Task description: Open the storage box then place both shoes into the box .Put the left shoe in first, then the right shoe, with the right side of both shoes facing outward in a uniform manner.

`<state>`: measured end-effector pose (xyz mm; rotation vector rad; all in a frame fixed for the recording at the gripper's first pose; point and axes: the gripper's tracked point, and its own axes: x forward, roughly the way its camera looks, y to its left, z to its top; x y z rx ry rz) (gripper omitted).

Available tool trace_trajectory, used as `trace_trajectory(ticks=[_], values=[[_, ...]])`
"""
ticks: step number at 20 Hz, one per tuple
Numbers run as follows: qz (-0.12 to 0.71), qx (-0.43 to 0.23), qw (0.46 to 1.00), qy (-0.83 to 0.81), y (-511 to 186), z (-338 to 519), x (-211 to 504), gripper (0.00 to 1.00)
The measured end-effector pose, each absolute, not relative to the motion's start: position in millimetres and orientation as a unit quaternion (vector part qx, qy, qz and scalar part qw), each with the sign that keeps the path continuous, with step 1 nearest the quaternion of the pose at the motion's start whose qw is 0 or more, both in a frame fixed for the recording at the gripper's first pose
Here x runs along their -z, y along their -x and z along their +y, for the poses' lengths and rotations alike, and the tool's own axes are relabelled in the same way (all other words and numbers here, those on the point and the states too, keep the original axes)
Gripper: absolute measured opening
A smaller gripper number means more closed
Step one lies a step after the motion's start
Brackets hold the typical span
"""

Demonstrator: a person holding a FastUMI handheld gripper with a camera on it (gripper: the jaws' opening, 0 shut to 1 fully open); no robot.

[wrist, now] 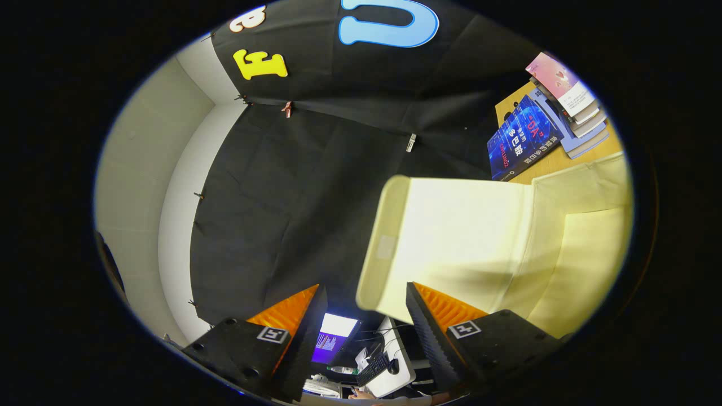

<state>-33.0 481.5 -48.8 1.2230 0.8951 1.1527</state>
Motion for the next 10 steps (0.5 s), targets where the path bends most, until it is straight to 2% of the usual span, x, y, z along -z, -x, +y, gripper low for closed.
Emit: trace_trajectory(ticks=[2, 6, 10], values=[[0.379, -0.48, 0.596, -0.519, 26, 471, 52, 0.95], [0.375, -0.457, 0.636, -0.496, 25, 440, 62, 0.95], [0.356, -0.424, 0.719, -0.421, 27, 381, 84, 0.96]])
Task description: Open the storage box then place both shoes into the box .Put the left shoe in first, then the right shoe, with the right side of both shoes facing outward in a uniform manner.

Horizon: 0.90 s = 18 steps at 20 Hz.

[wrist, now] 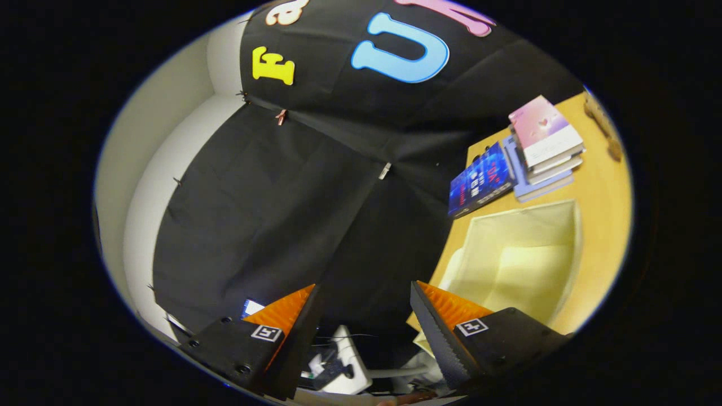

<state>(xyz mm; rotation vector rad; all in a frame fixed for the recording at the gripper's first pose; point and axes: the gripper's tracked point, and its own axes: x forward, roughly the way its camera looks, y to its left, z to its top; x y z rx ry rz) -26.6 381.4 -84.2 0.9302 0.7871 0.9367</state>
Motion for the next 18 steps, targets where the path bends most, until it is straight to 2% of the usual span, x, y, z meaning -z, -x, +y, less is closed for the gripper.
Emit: trace_trajectory(ticks=[2, 6, 12, 13, 17, 18], values=[[0.361, -0.396, 0.756, -0.376, 34, 349, 102, 0.96], [0.393, -0.297, 0.823, -0.284, 46, 267, 158, 0.96], [0.461, -0.181, 0.85, -0.18, 101, 173, 253, 0.95], [0.474, -0.166, 0.848, -0.171, 112, 160, 268, 0.87], [0.507, -0.126, 0.843, -0.127, 133, 133, 324, 0.76], [0.511, -0.112, 0.845, -0.111, 133, 126, 336, 0.76]])
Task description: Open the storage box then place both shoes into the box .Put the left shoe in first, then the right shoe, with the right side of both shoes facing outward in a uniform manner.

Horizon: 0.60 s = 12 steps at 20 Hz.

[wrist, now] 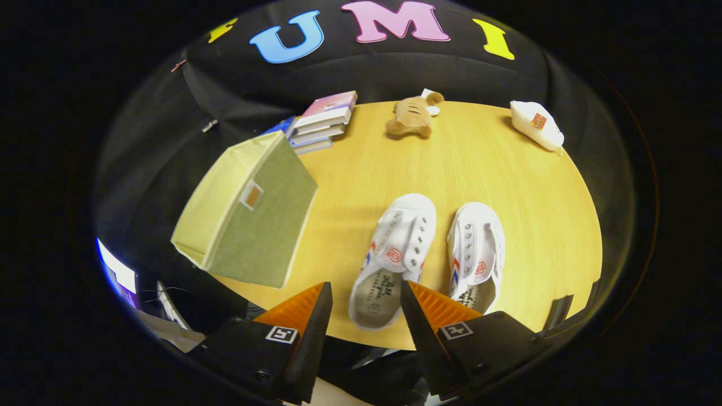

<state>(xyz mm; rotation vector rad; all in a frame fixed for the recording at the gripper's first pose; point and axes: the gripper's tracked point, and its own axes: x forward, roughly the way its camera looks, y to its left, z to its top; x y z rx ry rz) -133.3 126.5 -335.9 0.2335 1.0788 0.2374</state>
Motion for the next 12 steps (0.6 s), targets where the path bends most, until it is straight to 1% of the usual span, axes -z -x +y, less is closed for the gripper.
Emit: trace_trajectory(ticks=[5, 8, 10, 11, 12], values=[[0.526, -0.08, 0.845, -0.046, 121, 114, 390, 0.68], [0.522, -0.062, 0.851, -0.02, 109, 110, 411, 0.66], [0.506, -0.048, 0.861, -0.018, 98, 106, 417, 0.6], [0.504, -0.043, 0.863, -0.017, 95, 106, 421, 0.55], [0.5, -0.035, 0.865, -0.016, 92, 105, 424, 0.53]])
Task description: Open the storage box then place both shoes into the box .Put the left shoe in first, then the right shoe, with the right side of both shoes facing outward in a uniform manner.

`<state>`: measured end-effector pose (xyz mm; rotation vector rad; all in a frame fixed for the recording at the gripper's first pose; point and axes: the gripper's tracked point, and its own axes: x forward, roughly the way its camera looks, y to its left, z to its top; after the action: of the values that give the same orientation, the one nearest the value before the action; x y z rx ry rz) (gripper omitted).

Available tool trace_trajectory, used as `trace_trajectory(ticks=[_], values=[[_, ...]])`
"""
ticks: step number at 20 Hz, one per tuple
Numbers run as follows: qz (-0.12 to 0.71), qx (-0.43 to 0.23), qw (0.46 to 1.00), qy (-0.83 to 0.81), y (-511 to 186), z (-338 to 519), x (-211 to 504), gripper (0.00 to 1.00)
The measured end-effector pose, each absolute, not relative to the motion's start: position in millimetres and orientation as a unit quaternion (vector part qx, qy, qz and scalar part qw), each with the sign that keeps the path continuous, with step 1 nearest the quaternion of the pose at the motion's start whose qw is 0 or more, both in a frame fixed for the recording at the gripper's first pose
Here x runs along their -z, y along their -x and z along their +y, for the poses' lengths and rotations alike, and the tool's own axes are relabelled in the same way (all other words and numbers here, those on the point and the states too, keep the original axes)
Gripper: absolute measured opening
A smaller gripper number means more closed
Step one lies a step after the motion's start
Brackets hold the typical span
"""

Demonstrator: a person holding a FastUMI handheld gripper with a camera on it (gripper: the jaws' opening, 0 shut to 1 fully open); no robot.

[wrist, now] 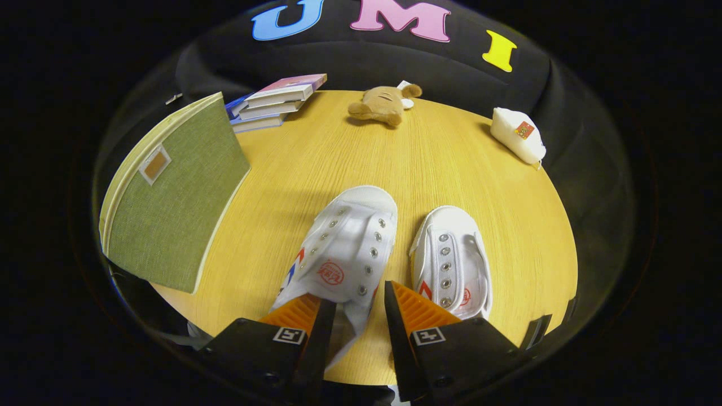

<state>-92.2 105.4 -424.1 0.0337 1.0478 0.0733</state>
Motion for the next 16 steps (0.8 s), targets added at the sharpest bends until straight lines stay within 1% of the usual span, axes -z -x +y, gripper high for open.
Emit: trace_trajectory(ticks=[2, 3, 4, 5, 6, 7, 9, 11, 16], values=[[0.484, -0.013, 0.875, -0.013, 82, 103, 425, 0.48], [0.476, 0.003, 0.879, -0.01, 77, 101, 427, 0.37], [0.474, 0.02, 0.88, -0.001, 74, 95, 430, 0.32], [0.476, 0.032, 0.879, 0.004, 72, 90, 435, 0.24], [0.489, 0.035, 0.871, 0.0, 73, 89, 442, 0.2], [0.49, 0.04, 0.87, -0.017, 74, 90, 442, 0.14], [0.491, 0.035, 0.869, -0.053, 72, 92, 439, 0.08], [0.49, 0.031, 0.868, -0.081, 72, 95, 432, 0.05], [0.478, 0.026, 0.871, -0.108, 75, 100, 405, 0.05]])
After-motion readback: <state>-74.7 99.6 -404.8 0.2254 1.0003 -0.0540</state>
